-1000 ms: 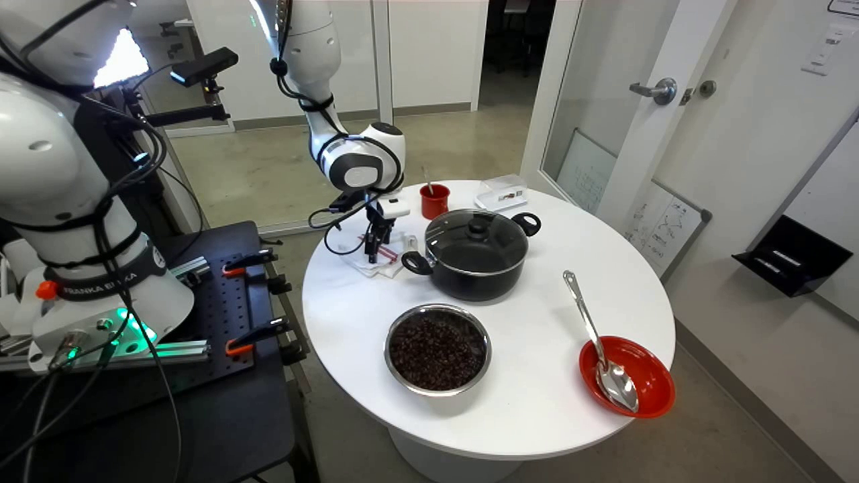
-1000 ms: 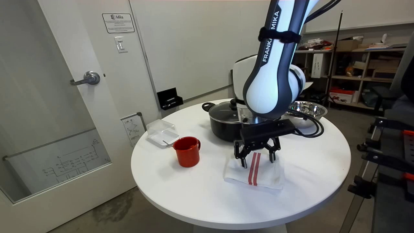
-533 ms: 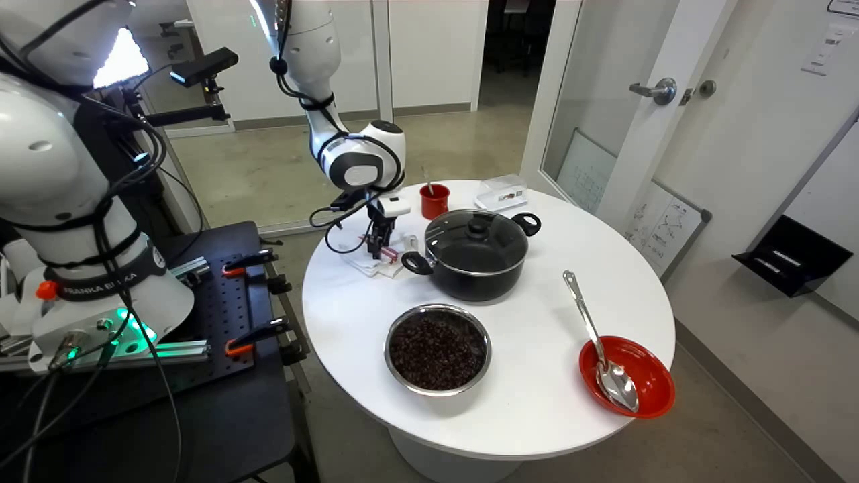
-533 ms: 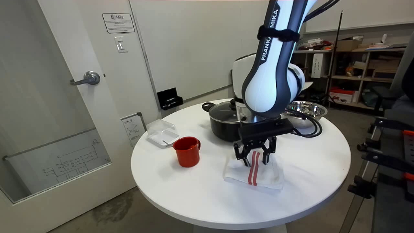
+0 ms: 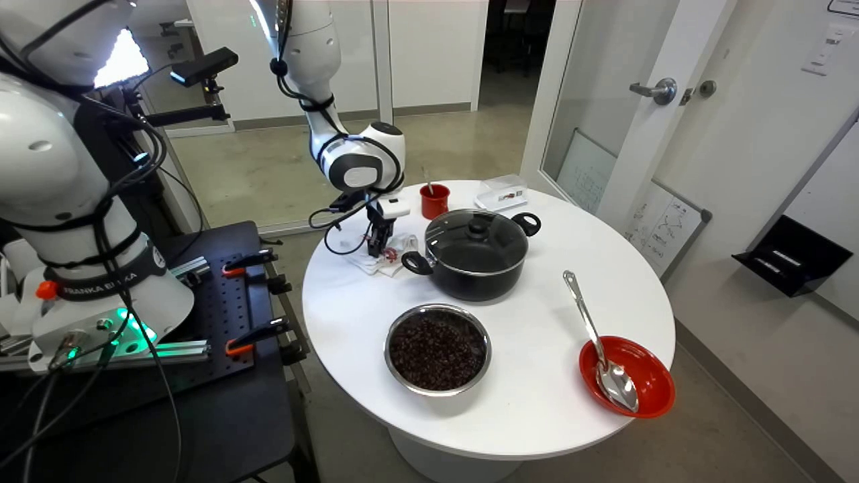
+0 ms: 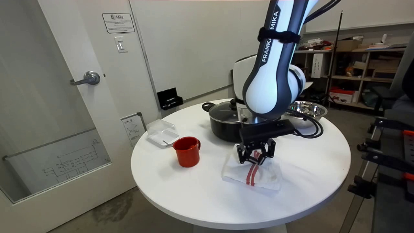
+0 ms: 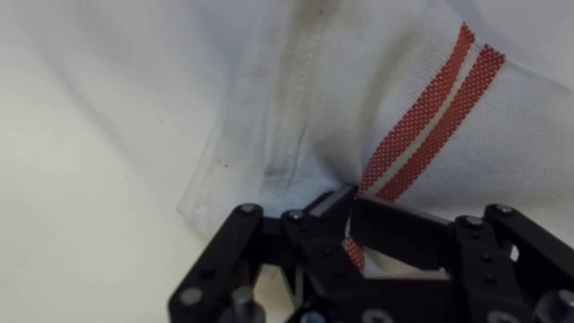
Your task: Use the towel to wipe the top of the pot
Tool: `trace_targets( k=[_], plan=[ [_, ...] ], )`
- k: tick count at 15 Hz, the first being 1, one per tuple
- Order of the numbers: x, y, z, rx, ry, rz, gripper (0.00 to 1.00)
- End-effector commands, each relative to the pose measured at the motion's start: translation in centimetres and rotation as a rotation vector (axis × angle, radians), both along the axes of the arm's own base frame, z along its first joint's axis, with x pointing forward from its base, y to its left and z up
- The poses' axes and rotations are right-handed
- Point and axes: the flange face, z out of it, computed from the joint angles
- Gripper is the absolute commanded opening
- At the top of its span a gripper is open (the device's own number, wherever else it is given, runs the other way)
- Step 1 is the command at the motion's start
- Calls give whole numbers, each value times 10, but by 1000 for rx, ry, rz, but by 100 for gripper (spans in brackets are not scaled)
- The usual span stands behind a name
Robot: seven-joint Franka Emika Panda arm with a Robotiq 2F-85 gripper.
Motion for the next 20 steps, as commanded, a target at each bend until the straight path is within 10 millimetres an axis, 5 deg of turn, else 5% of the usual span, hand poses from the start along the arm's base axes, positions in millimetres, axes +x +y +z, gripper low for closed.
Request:
trace_targets(
  k=[1, 3, 4, 11, 15, 20],
  plan=[
    [0, 6, -3, 10, -6, 0, 0],
    [1, 10, 0, 13, -9, 8, 0],
    [2, 13, 3, 19, -7, 17, 25],
    [10, 73, 60, 121, -43, 143, 70],
    [11, 110, 76, 125, 48, 222, 98],
    [18, 136, 67, 88, 182, 326, 100]
  ],
)
